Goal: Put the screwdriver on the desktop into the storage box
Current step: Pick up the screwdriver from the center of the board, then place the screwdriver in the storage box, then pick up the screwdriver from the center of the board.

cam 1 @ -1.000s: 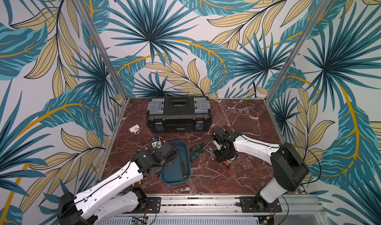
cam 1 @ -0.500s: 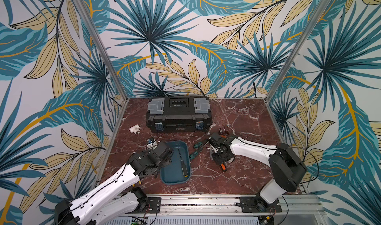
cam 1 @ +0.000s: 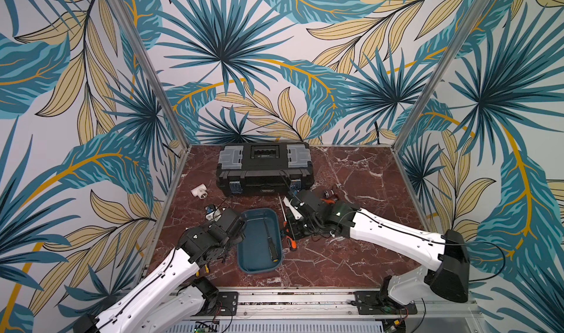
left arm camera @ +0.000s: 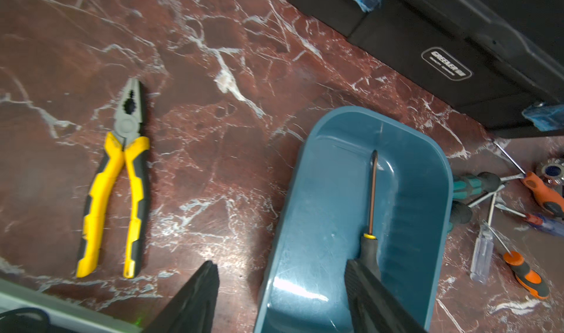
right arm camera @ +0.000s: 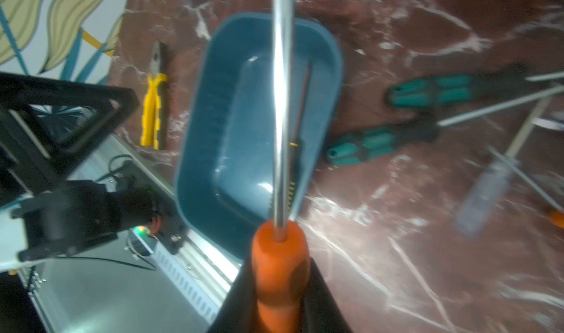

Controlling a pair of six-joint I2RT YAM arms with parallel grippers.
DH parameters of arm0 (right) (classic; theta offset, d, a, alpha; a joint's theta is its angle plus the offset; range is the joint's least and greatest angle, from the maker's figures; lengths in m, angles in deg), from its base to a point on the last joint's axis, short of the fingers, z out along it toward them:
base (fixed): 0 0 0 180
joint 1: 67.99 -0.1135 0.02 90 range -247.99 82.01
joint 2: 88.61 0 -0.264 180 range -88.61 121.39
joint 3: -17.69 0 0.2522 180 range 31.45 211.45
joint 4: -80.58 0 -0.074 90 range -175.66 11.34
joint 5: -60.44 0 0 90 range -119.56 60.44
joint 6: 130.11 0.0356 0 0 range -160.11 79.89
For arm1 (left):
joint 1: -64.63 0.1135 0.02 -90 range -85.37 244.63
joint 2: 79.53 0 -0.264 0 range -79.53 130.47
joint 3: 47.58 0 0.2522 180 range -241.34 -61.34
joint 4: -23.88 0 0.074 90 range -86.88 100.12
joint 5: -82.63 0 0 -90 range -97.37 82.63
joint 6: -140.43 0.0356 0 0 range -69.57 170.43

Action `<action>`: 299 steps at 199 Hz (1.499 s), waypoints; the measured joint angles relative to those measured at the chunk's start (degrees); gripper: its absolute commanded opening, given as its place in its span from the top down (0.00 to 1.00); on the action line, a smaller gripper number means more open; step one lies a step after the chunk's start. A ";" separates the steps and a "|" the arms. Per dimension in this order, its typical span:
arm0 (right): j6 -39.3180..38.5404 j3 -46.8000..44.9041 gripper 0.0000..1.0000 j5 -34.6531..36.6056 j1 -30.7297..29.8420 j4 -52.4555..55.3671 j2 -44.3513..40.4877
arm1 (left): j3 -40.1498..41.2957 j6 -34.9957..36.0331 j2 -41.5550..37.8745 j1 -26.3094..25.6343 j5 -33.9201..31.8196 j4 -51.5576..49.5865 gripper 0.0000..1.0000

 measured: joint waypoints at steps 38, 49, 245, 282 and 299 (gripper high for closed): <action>9.46 5.57 1.00 0.13 -3.13 -4.07 13.18 | -0.87 -1.16 -5.46 0.24 -1.53 -3.78 0.30; 10.88 6.64 1.00 0.15 -3.37 -3.98 16.41 | -0.87 -1.46 -6.84 0.24 -1.53 -4.70 0.30; 17.55 -14.97 0.28 21.81 4.52 -5.92 -19.12 | -8.87 18.36 16.28 -5.75 10.62 12.00 0.27; 21.05 -30.34 0.30 25.03 14.27 2.47 -38.38 | -20.85 29.09 34.51 -14.01 13.35 16.50 0.23; 22.88 -32.72 0.30 26.14 16.57 7.13 -45.42 | -25.33 33.53 42.25 -15.37 15.15 17.31 0.21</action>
